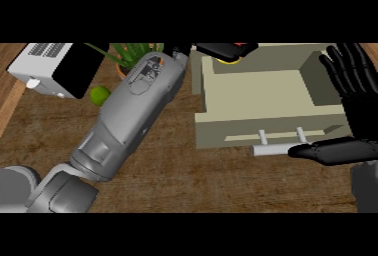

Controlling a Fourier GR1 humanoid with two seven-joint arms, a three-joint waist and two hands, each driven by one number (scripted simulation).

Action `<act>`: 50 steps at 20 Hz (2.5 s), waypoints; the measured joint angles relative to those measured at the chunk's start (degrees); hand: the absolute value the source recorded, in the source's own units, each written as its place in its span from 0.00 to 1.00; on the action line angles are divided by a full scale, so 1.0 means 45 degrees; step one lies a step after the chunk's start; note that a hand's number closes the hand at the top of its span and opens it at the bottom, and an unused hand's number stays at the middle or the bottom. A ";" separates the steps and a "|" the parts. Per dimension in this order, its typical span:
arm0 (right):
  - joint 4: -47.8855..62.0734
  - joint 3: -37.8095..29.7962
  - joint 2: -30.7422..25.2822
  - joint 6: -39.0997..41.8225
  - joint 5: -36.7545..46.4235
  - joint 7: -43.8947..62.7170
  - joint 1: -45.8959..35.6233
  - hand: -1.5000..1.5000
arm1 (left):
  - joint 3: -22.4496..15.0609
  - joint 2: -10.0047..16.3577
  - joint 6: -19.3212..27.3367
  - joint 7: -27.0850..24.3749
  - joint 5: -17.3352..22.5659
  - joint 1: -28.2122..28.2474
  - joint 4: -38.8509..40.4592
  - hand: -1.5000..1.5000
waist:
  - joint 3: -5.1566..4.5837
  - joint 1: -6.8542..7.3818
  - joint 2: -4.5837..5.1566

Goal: Pick up the cup, place it into the drawer and close the drawer

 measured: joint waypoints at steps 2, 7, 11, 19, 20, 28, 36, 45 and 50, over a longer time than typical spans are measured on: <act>0.0257 0.0103 0.0059 0.0000 0.0089 -0.0135 -0.0202 0.00 | -0.0374 -0.0002 0.0277 0.0065 0.0181 -0.0364 0.0777 1.00 | 0.0004 -0.0180 0.0078; 0.0527 0.0031 -0.0020 0.0302 -0.0170 -0.0448 -0.0442 0.00 | -0.1447 -0.0005 -0.0208 0.0424 0.0592 -0.0621 0.2166 1.00 | 0.0015 -0.0672 0.0210; 0.0561 0.0294 0.0114 0.0331 -0.0155 -0.0437 -0.0770 0.00 | -0.2323 -0.0004 -0.0559 0.0675 0.0906 -0.0517 0.2702 1.00 | 0.0017 -0.1115 0.0308; 0.0761 0.0819 0.0236 0.0933 -0.0694 -0.0207 -0.1474 0.00 | -0.2989 -0.0004 -0.0738 0.0026 0.1979 0.0013 0.2601 0.00 | 0.0003 -0.1702 0.0475; 0.0770 0.0961 0.0285 0.1172 -0.0923 -0.0178 -0.1496 1.00 | -0.2946 -0.0005 -0.0730 -0.0155 0.2217 0.0141 0.2514 0.00 | 0.0001 -0.1752 0.0488; 0.0730 0.2603 0.0001 0.3750 -0.2428 0.0413 -0.1519 1.00 | -0.2373 -0.0006 -0.0895 -0.1852 0.4124 0.0279 0.1599 0.00 | -0.0020 -0.1693 0.0413; 0.0327 0.4002 -0.1840 0.5319 -0.0503 0.1459 -0.0749 0.00 | -0.2123 -0.0003 -0.0255 -0.2854 0.5130 0.0150 0.1783 0.00 | -0.0014 -0.0824 0.0161; 0.2140 0.5503 -0.1914 0.3628 0.4797 -0.0101 -0.0005 0.00 | -0.1749 0.0000 -0.0825 -0.3889 0.5653 0.0998 0.1774 0.00 | -0.0006 0.0415 0.0015; 0.5518 0.6338 -0.1623 0.2723 0.6737 -0.1654 -0.0547 1.00 | -0.1698 0.0169 -0.1304 -0.4213 0.5779 0.1894 0.1177 0.00 | 0.0000 0.1023 -0.0020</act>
